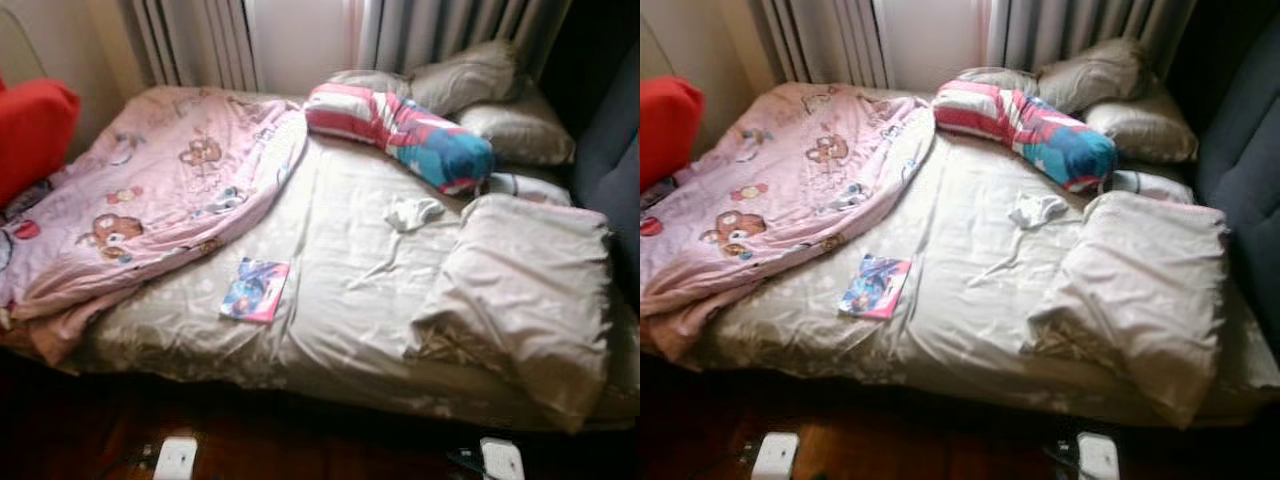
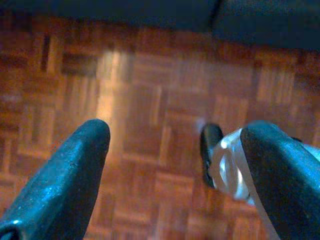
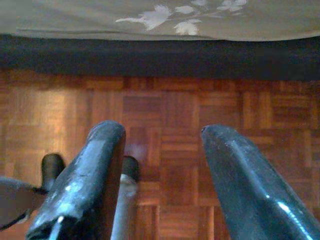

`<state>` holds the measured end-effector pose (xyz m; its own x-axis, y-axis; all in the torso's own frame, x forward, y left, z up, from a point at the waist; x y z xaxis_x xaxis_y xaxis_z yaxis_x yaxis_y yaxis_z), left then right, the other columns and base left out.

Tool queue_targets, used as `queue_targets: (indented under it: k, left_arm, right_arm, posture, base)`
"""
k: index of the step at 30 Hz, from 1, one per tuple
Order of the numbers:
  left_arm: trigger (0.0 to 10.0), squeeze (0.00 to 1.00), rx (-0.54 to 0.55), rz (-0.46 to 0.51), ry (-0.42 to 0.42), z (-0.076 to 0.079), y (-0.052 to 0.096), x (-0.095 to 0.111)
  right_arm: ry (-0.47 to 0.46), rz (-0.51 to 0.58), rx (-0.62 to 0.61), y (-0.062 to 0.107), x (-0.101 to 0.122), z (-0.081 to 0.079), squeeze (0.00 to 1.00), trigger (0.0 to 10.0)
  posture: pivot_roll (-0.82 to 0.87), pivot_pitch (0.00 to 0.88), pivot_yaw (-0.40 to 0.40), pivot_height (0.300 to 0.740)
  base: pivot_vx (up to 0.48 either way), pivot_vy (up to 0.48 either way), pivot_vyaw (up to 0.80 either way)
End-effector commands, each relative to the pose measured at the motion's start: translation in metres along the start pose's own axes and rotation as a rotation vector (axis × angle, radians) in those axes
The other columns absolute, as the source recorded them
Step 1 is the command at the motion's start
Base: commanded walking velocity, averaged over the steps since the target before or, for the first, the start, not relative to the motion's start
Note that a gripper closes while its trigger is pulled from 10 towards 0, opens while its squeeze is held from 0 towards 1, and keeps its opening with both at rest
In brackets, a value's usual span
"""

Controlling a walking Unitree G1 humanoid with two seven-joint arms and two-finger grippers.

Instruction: Clean up the room

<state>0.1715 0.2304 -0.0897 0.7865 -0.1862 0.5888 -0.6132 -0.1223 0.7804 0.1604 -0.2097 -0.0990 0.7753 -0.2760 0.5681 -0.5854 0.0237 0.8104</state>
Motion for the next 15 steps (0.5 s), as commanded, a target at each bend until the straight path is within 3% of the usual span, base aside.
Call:
queue_targets:
  k: [1, 10, 15]
  left_arm:
    - [10.0, 0.00, -0.005, -0.010, -0.007, 0.0011, -0.0003, -0.0003]
    - [10.0, 0.00, -0.011, -0.013, -0.011, 0.0038, -0.0011, 0.0012]
    - [10.0, 0.00, -0.009, -0.016, -0.002, 0.0027, -0.0011, 0.0010]
  right_arm:
    - [0.001, 0.000, -0.009, 0.0010, -0.0008, 0.0036, 0.00, 10.0]
    - [0.000, 0.000, -0.005, 0.0013, -0.0014, 0.0038, 0.00, 10.0]
    - [0.000, -0.001, -0.005, 0.0014, -0.0018, 0.0038, 0.00, 10.0]
  posture:
    - [0.13, 0.029, -0.005, 0.740]
    - [0.13, 0.022, -0.006, 0.740]
    - [0.12, 0.018, -0.005, 0.740]
  base:
    - [0.000, -0.319, 0.00]
    - [0.000, -0.318, 0.00]
    - [0.000, -0.153, 0.00]
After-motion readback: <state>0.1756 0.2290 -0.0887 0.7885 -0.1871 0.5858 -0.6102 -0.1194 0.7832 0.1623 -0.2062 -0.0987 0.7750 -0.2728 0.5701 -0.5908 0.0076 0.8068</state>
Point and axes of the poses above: a point about 5 cm out from each wrist's last joint towards the gripper, its own y axis pointing back from the gripper into the wrist, its own x axis along the axis of the wrist's last joint, z = x × y, the point moved 1 cm from there along -y, pointing out of the wrist towards the gripper, and after that the axes turned 7 degrees about -y, right-handed, at the moved point
